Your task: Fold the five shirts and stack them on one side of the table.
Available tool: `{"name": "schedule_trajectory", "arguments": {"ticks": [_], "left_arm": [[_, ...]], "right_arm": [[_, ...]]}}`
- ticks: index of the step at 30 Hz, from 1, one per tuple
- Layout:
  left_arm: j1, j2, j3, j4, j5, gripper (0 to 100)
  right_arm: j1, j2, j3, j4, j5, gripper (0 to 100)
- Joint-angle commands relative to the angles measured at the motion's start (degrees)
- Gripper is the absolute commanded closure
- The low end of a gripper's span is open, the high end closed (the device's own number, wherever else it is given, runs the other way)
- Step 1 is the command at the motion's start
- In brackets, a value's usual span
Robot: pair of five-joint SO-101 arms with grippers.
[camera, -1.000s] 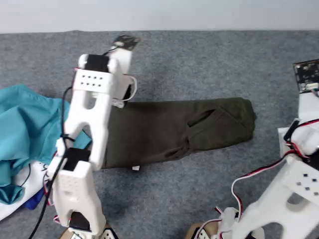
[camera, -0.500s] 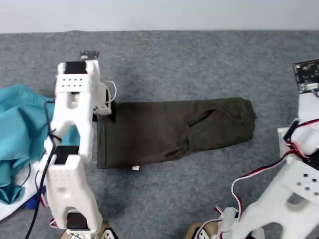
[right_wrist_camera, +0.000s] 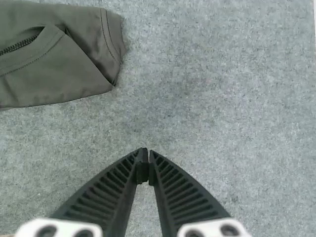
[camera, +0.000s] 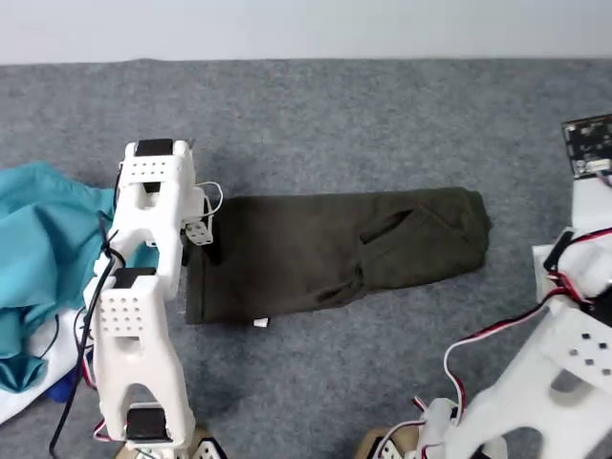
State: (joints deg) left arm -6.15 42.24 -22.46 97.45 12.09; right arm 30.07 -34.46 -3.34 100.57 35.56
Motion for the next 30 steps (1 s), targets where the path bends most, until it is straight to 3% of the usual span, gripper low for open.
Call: {"name": "schedule_trajectory", "arguments": {"ticks": [1,8,13,16,24,30], "left_arm": [[0.1,0.3,-0.3,-3.4,-0.8,81],[2.5,6.2,-4.3,-2.3,-1.0,82],[2.6,10.4,-8.7,-0.6,-2.5,99],[3.3,10.7,-10.9,2.3,-4.7,100],[0.1,-2.1,-12.0,3.1,-5.0,100],[-4.3,-9.8,-10.2,3.1,-10.7,100]], "right_arm": [[-0.4,-1.0,0.0,2.0,0.2,98.3],[-0.4,-1.0,0.0,2.0,0.2,98.3],[-0.4,-1.0,-0.2,2.0,0.2,98.3],[-0.4,-1.0,-0.3,2.0,0.2,98.3],[-0.4,-1.0,-0.4,2.0,0.2,98.4],[-0.4,-1.0,-0.4,1.9,0.2,98.4]]}}
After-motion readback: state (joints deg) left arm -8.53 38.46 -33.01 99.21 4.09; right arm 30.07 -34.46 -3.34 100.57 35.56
